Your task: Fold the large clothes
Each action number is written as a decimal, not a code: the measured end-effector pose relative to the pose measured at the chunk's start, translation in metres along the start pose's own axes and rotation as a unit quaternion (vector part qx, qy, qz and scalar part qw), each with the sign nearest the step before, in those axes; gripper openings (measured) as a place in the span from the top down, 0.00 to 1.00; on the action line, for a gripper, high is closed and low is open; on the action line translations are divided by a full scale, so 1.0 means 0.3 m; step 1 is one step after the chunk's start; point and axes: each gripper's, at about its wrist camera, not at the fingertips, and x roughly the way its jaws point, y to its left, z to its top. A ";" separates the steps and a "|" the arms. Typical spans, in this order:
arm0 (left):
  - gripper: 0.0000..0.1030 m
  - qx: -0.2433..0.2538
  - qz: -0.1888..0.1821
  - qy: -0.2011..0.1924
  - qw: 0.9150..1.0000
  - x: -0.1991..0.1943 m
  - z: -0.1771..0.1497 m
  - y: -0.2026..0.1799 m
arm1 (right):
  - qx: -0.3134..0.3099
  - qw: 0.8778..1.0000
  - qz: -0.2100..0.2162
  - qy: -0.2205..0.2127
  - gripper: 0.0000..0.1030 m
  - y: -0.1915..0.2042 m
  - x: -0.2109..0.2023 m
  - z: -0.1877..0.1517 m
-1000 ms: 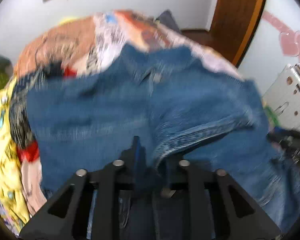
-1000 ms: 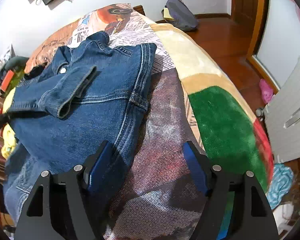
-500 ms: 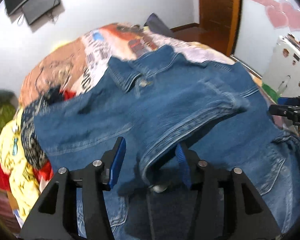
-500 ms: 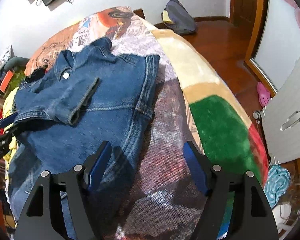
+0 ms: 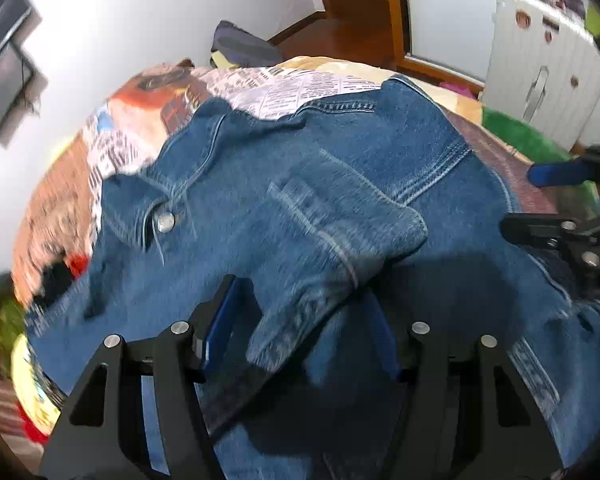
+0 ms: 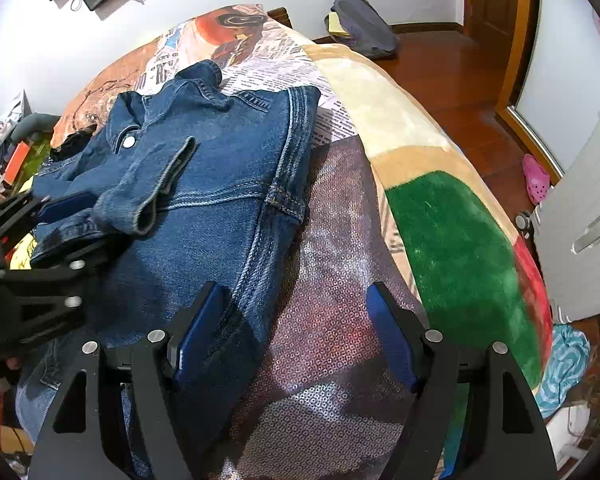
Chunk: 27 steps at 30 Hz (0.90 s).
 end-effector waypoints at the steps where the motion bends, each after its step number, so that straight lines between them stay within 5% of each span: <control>1: 0.41 0.006 0.004 -0.001 1.000 0.006 0.013 -0.009 | 0.000 1.000 0.001 0.000 0.31 0.000 -0.001 0.002; 7: 0.44 -0.008 -0.015 -0.006 1.000 0.043 0.061 0.014 | -0.001 1.000 0.002 -0.001 0.31 -0.002 0.000 0.002; 9: 0.53 -0.031 -0.051 -0.008 0.998 0.048 0.063 0.044 | 0.000 1.000 0.003 -0.001 0.31 -0.003 0.002 0.002; 10: 0.66 -0.042 -0.056 -0.011 0.998 0.043 0.062 0.054 | 0.001 1.000 0.003 -0.001 0.31 -0.003 0.001 0.002; 13: 0.74 -0.072 -0.048 -0.028 0.996 0.010 0.063 0.099 | 0.002 1.000 0.004 -0.001 0.31 -0.003 0.000 0.002; 18: 0.80 -0.154 -0.066 -0.089 0.982 -0.126 0.047 0.254 | 0.006 1.000 0.003 -0.001 0.31 -0.002 0.000 0.004; 27: 0.84 -0.261 -0.020 -0.163 0.951 -0.365 -0.100 0.553 | -0.006 1.000 0.000 -0.023 0.31 0.032 -0.052 0.066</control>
